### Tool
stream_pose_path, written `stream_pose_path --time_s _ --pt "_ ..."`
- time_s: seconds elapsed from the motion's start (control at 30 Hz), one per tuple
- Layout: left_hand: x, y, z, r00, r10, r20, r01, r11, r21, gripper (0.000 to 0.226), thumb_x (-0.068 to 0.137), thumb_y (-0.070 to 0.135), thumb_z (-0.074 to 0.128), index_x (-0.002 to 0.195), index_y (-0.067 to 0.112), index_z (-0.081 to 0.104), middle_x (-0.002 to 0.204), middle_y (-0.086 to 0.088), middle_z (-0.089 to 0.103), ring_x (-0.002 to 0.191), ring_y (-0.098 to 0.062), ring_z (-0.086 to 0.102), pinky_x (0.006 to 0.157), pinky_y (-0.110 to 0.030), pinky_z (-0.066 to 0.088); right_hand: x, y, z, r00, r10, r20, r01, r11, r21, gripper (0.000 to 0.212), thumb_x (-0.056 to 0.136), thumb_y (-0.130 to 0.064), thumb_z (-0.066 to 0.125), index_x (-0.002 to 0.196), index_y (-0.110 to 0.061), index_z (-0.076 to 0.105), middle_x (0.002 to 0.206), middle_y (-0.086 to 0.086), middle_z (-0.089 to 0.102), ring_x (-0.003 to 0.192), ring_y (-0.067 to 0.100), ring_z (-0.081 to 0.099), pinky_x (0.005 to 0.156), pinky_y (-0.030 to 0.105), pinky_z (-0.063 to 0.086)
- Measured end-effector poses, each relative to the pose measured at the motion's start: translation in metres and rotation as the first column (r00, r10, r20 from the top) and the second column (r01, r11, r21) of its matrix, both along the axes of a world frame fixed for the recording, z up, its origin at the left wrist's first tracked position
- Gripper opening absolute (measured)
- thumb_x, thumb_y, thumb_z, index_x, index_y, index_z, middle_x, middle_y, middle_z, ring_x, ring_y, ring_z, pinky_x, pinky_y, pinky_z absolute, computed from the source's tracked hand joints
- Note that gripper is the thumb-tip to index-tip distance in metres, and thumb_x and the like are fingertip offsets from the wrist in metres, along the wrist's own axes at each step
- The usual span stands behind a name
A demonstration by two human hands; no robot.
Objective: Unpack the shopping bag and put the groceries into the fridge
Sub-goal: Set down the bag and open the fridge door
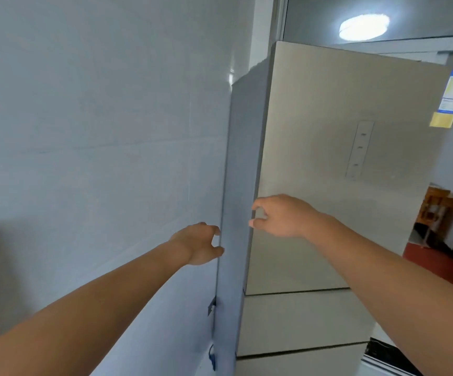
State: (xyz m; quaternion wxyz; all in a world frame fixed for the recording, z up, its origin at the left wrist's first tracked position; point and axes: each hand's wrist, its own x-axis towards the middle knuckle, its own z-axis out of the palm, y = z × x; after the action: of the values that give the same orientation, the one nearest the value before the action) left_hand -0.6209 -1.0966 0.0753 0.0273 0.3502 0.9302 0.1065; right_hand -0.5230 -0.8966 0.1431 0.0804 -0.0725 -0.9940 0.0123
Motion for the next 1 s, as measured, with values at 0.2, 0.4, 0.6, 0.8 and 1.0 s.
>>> stream_pose_path --time_s 0.2,0.4,0.6,0.8,1.0 --pt "-0.04 0.034 0.003 0.991 -0.129 0.031 0.128 0.991 0.051 0.079 0.097 0.048 0.052 0.159 0.022 0.012 0.155 -0.011 0.037 0.135 -0.03 0.045 0.108 -0.041 0.043 -0.029 -0.006 0.032 0.993 -0.061 -0.096 0.077 0.983 0.167 0.045 0.095 -0.048 0.055 0.135 -0.026 0.054 0.122 0.005 0.057 0.113 0.026 0.054 0.084 0.037 0.044" --pt "-0.071 0.082 -0.005 0.978 -0.179 0.105 0.156 0.967 0.2 0.088 0.095 0.052 0.055 0.159 0.021 0.004 0.157 -0.014 0.035 0.137 -0.033 0.043 0.109 -0.044 0.041 -0.059 0.0 0.059 0.984 -0.006 -0.175 0.114 0.781 0.614 0.039 0.092 -0.026 0.054 0.13 -0.019 0.057 0.138 0.009 0.047 0.134 0.032 0.034 0.104 0.045 0.035" --pt "-0.088 0.116 -0.012 0.964 -0.223 0.144 0.167 0.931 0.325 0.074 0.095 0.048 0.057 0.151 0.014 0.023 0.14 -0.015 0.05 0.125 -0.034 0.053 0.101 -0.048 0.047 -0.089 0.012 0.079 0.989 -0.119 -0.083 0.138 0.608 0.781 0.05 0.096 -0.02 0.048 0.145 -0.023 0.046 0.159 0.012 0.024 0.152 0.033 0.003 0.121 0.059 0.006" --pt "-0.092 0.136 -0.02 0.953 -0.261 0.151 0.192 0.911 0.365 0.045 0.099 0.038 0.05 0.132 0.012 0.035 0.113 -0.013 0.063 0.101 -0.033 0.063 0.085 -0.048 0.054 -0.099 0.02 0.079 0.979 -0.195 -0.056 0.149 0.503 0.851 0.051 0.099 -0.023 0.045 0.149 -0.028 0.038 0.162 0.008 0.016 0.153 0.031 -0.005 0.111 0.074 0.005" --pt "-0.09 0.14 -0.025 0.959 -0.261 0.113 0.203 0.906 0.371 0.04 0.102 0.032 0.05 0.13 0.009 0.035 0.115 -0.015 0.064 0.103 -0.033 0.063 0.087 -0.048 0.053 -0.098 0.013 0.072 0.975 -0.207 -0.078 0.174 0.503 0.847 0.05 0.101 -0.021 0.044 0.15 -0.021 0.036 0.161 0.01 0.015 0.152 0.033 -0.006 0.112 0.075 0.007"
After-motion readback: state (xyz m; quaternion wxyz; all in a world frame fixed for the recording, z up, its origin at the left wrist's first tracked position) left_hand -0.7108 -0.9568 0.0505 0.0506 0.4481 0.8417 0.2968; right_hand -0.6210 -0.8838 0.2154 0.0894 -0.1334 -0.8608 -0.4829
